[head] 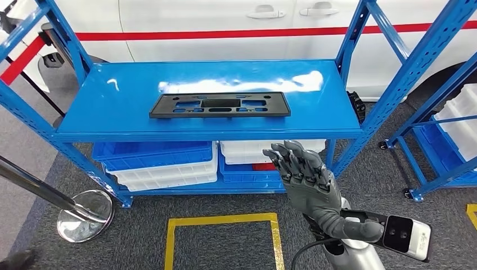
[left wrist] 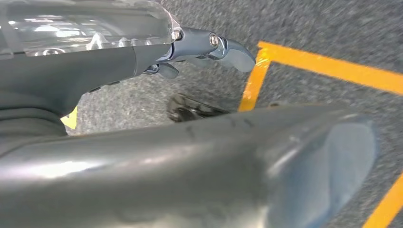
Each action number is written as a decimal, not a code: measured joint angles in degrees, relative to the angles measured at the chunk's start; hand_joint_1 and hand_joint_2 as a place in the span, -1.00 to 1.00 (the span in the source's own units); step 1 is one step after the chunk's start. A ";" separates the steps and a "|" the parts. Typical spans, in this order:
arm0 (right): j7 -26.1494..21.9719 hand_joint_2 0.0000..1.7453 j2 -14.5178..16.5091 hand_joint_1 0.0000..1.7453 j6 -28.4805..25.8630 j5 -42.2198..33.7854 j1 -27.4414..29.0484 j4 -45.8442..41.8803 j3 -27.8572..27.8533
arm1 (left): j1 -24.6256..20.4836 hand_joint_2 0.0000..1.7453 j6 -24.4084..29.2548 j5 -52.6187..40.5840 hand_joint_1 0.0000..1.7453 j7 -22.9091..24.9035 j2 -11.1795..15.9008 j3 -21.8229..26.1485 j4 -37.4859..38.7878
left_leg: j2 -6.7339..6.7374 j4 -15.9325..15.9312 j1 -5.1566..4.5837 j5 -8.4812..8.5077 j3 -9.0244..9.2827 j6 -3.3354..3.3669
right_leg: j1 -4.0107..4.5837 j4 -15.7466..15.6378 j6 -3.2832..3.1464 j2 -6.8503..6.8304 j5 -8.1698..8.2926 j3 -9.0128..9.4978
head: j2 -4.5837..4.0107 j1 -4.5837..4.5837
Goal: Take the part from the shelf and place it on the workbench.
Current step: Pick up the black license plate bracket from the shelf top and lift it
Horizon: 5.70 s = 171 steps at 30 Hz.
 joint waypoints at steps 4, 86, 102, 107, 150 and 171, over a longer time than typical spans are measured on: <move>0.00 -1.00 -0.01 -1.00 -0.04 0.11 0.08 0.01 0.11 | 0.17 -1.00 0.01 -0.02 -1.00 -0.01 0.08 -0.01 0.02 | 0.51 -11.76 0.53 11.91 0.59 -0.13 | -0.57 0.22 1.36 -0.03 -2.82 3.05 | 0.00 0.02; 31.40 1.00 11.09 -1.00 -74.18 83.34 -17.47 55.45 23.43 | 3.43 -1.00 13.82 74.03 -1.00 9.66 6.69 -87.39 2.03 | 0.65 -13.56 0.08 11.38 3.46 0.16 | -0.56 -0.48 0.83 -0.45 0.70 -0.90 | 0.00 0.10; 36.34 1.00 15.34 -1.00 -74.60 87.00 -25.05 68.41 21.70 | 3.29 -1.00 13.21 73.08 -1.00 9.75 6.90 -88.40 2.09 | 0.49 -15.19 0.58 13.07 3.79 1.86 | -0.32 2.72 2.78 -0.35 -1.58 -2.21 | 0.00 0.11; 39.30 1.00 15.45 -1.00 -74.59 91.49 -26.03 71.38 21.34 | 3.35 -1.00 13.19 73.04 -1.00 9.75 7.02 -88.77 2.12 | 0.44 -15.14 0.32 13.13 3.56 2.43 | -0.37 16.14 2.91 -0.37 -6.39 -8.66 | 0.00 0.11; 56.82 1.00 14.57 1.00 -68.04 97.23 -37.23 89.35 30.42 | 3.24 1.00 12.33 73.61 -1.00 2.66 7.44 -88.85 2.19 | 0.23 -4.85 0.40 7.01 -0.73 -0.21 | -0.31 -0.91 0.37 -0.64 1.18 -0.92 | 0.00 0.10; -0.04 1.00 6.37 1.00 -26.88 -2.09 -12.56 18.12 10.20 | 3.93 1.00 4.63 79.47 -1.00 -4.35 7.79 -87.13 2.22 | -0.22 -14.37 0.43 12.51 3.64 2.27 | -0.10 8.19 2.38 -0.25 -2.14 -5.24 | 0.00 0.11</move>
